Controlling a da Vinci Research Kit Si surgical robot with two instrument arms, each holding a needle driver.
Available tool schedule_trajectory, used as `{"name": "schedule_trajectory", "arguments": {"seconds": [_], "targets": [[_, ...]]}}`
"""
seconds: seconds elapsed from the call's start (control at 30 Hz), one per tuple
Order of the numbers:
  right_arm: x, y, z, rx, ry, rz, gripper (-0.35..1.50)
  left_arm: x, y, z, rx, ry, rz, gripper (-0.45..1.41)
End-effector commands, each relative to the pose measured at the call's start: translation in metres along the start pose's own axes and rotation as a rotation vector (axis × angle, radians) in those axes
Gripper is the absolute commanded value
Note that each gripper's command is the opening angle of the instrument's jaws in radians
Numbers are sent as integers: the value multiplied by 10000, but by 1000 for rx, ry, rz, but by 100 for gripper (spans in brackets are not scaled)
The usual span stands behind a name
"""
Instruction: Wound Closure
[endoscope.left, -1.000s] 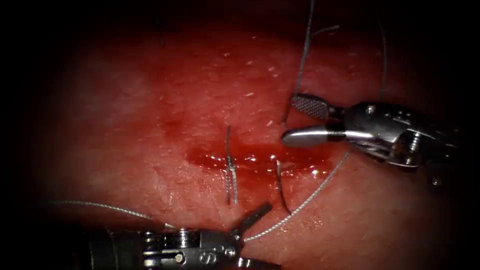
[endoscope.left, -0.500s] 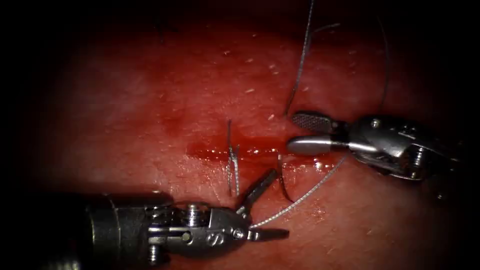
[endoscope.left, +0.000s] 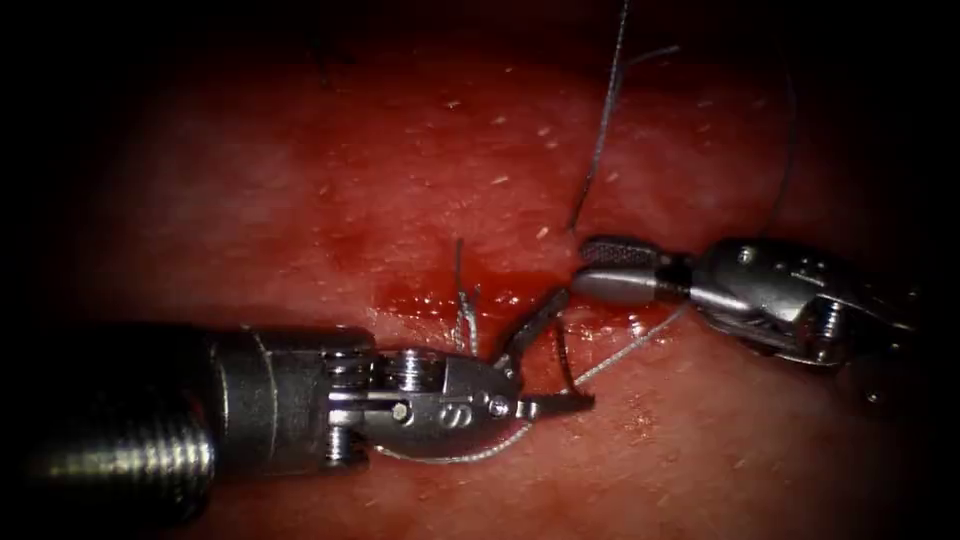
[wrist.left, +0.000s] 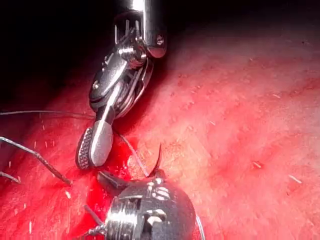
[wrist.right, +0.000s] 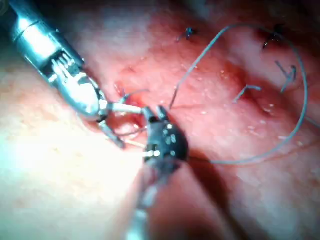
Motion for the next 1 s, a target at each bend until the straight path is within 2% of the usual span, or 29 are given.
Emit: {"name": "schedule_trajectory", "arguments": {"seconds": [0.03, 0.1, 0.13, 0.23, 0.53, 0.77, 0.9, 1.0], "targets": [[-7, 0, 6, 1, -2, 0, -10, -1, 2, 6, -10, 12, 1, 10], [-8, 0, 6, 1, -1, -1, -12, -1, 2, 4, -30, 37, 2, -11], [-9, 0, 6, 1, -1, -1, -12, -1, 2, 3, -42, 53, 2, -28], [-11, 0, 6, 0, -1, -3, -13, 3, 4, -2, -79, 98, -41, -43], [-20, -2, 6, 0, 1, -12, -17, 29, 18, -18, -181, 205, -166, -45], [-25, -3, 1, 5, -3, -11, -18, 61, 27, -37, -292, 217, -409, -45], [-27, -3, -5, 10, -4, -12, -18, 78, 32, -48, -407, 198, -607, -45], [-27, -4, -10, 14, -6, -7, -22, 86, 36, -55, -473, 202, -673, -45]]}}
